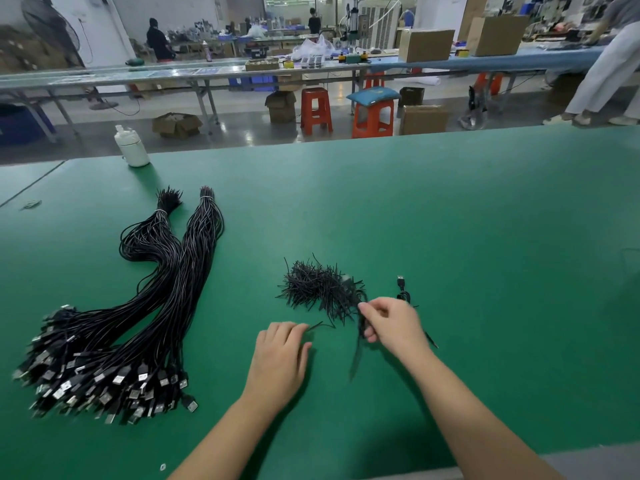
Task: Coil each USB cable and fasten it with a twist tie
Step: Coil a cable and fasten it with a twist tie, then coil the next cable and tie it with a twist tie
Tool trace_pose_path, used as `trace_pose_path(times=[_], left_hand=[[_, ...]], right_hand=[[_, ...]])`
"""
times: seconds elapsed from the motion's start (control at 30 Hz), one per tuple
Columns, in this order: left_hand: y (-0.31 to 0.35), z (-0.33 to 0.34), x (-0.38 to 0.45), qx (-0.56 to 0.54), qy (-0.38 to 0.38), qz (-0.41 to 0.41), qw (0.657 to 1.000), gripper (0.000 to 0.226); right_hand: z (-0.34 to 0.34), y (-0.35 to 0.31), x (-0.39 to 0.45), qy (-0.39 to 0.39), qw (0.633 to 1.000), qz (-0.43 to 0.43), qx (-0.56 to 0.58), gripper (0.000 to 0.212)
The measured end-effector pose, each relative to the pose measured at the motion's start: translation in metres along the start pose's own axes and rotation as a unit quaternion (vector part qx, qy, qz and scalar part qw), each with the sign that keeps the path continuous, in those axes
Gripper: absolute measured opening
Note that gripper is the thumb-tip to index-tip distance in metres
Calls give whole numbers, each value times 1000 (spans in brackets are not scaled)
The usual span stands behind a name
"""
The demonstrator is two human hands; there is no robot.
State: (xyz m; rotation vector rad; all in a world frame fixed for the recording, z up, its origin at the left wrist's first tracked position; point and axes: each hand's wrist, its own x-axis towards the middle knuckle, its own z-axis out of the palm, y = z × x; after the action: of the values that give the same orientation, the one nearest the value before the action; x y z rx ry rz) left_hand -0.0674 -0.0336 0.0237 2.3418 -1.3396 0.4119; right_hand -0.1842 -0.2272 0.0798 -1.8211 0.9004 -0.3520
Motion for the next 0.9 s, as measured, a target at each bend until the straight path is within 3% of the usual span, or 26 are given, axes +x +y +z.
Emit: trace_pose_path(times=[0.2,0.4,0.63,0.73,0.8,0.9], left_hand=[[-16,10,-14,31,-35,-80,996,33],[-16,10,-15,22,-29,-109,993,37],[-17,14,-14,17,-29,-118,992,39],[-17,13,-14,19,-28,-118,992,39],[-17,13,-14,20,-28,-118,992,38],[-18,13,-15,19,-26,-122,992,38]], right_hand=[[-32,20,53,121,971,-18,-205,25],[-32,42,81,140,929,49,-340,29],[-46,59,80,179,921,16,-347,28],[-54,53,74,191,887,1,-420,31],[-49,49,64,235,864,-58,-441,32],[-16,40,37,215,908,-171,-317,25]])
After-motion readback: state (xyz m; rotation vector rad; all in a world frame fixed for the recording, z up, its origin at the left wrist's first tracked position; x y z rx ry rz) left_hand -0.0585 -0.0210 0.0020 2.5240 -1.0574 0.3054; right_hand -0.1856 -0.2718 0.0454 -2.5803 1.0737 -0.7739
